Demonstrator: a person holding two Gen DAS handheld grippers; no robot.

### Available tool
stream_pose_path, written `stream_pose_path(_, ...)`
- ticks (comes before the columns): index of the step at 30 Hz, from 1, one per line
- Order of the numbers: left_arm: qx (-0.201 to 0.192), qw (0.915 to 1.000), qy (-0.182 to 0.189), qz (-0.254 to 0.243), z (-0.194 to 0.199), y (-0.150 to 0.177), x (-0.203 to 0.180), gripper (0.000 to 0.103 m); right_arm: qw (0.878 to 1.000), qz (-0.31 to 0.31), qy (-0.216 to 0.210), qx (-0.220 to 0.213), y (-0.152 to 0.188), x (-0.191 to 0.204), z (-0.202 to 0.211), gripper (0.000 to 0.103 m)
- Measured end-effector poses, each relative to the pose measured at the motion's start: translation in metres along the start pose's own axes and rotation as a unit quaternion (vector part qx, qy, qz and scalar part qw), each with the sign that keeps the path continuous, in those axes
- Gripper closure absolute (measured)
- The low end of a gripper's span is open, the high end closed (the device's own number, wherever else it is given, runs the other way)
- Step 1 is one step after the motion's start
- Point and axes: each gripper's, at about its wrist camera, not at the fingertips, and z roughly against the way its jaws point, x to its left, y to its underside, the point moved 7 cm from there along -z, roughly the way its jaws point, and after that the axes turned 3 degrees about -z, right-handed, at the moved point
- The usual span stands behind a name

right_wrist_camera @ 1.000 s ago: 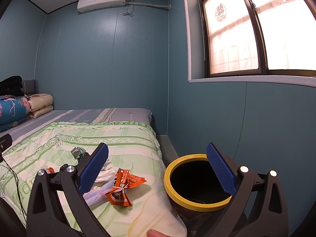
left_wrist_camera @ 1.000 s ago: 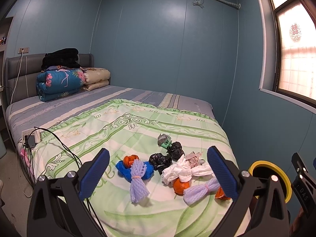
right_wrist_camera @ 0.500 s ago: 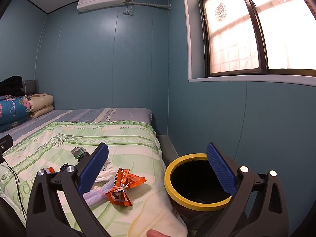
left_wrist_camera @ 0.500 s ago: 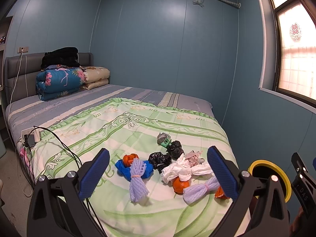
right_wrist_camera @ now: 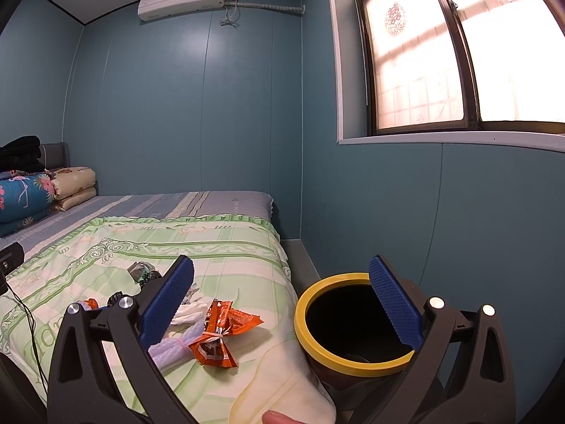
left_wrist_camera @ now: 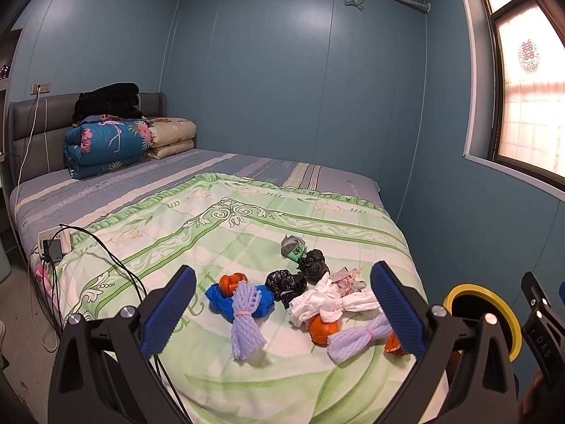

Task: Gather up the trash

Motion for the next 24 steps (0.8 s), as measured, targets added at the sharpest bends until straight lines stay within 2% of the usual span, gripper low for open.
stream_pose_path(20,0.009,1.0000,-0.001,-0.001,-0.005,0.000,-0.002,0.007,0.999,-0.012,-0.021,0.029,0.006,-0.001,-0.010,0.008)
stream_pose_path(24,0.022,0.9997,-0.004,-0.003,-0.012,0.003,-0.001,0.007,0.998,-0.025,-0.037,0.048,0.010,-0.002,-0.018,0.008)
